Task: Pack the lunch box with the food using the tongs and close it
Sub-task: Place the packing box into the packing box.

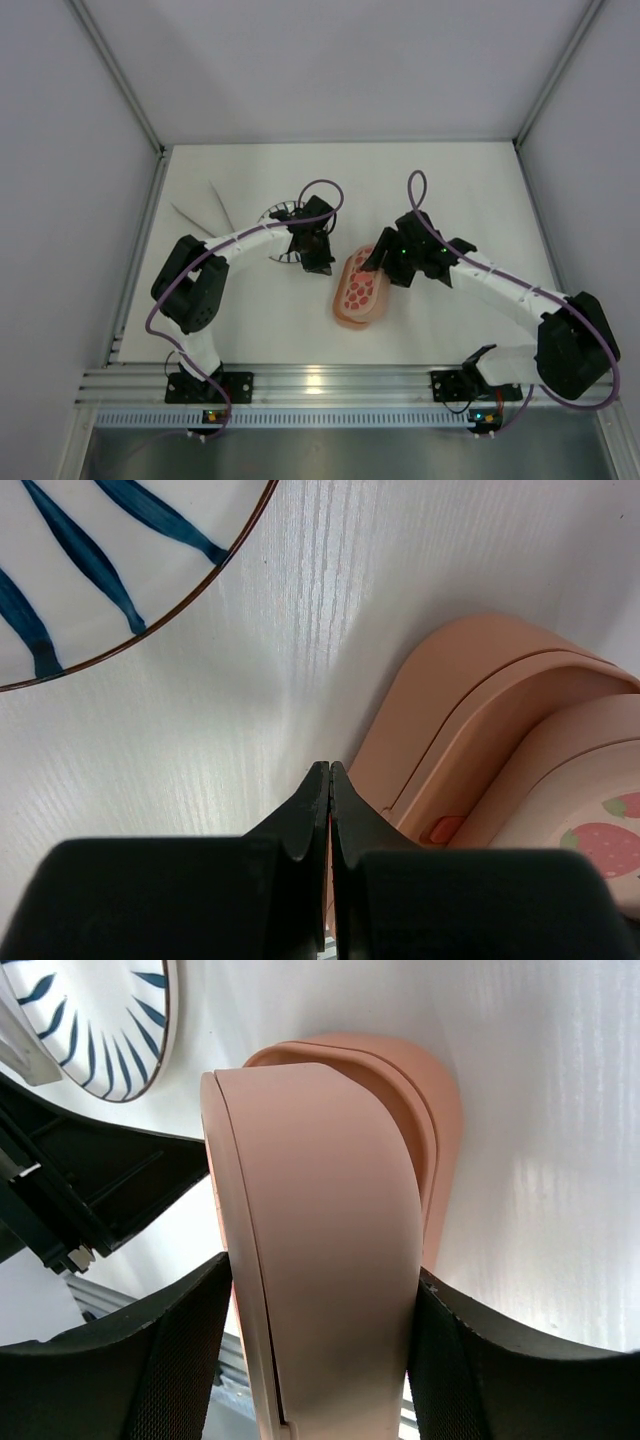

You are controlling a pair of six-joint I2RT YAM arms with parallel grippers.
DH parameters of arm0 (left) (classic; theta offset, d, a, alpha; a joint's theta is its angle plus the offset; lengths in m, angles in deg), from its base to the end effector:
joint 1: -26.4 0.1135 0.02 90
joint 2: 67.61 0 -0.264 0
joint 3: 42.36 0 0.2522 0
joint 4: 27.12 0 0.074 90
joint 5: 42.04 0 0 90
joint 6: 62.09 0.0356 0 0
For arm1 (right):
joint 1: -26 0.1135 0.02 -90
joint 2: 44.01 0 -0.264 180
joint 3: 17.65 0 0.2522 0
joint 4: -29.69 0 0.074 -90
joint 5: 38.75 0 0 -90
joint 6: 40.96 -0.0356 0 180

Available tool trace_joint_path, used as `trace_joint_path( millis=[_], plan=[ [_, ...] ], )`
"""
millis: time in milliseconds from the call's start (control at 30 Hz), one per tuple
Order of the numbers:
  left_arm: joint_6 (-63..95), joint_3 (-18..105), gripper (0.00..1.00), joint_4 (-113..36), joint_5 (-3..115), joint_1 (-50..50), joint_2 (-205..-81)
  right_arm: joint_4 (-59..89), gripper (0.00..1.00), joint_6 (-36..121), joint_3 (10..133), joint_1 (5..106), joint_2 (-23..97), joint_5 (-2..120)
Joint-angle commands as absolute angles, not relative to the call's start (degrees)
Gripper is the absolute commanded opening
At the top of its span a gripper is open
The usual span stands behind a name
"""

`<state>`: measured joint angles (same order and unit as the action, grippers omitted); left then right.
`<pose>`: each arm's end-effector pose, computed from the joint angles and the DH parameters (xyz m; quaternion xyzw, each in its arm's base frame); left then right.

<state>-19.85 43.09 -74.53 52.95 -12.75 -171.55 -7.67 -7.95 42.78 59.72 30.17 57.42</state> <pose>0.2830 -0.2344 0.1898 -0.0643 0.9750 -0.1744 0.1221 0.2155 0.1485 0.2224 0.1723 0.9259 0.2722 0.1975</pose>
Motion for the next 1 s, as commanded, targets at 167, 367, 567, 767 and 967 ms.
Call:
trace_joint_path(
  millis=[167,367,567,767,967],
  plan=[
    [-18.84,42.86,0.0,-72.52,53.49,-12.53,-169.91,-18.26,0.63,-4.57,48.31,62.48,30.26,52.13],
    [-18.76,42.95,0.0,-72.43,53.67,-12.53,-170.0,-21.87,0.65,-3.34,49.9,63.8,32.9,49.76],
    [-18.49,42.95,0.0,-72.35,53.84,-12.53,-170.18,-23.1,0.65,-2.81,49.9,64.15,34.04,49.05],
    [-18.05,43.48,0.0,-72.61,53.84,-12.53,-170.62,-23.89,0.66,-2.64,49.63,64.5,35.01,48.27],
    [-17.61,43.74,0.0,-72.87,54.02,-12.44,-170.71,-23.37,0.7,-2.9,49.28,65.11,35.97,48.08]
  ],
)
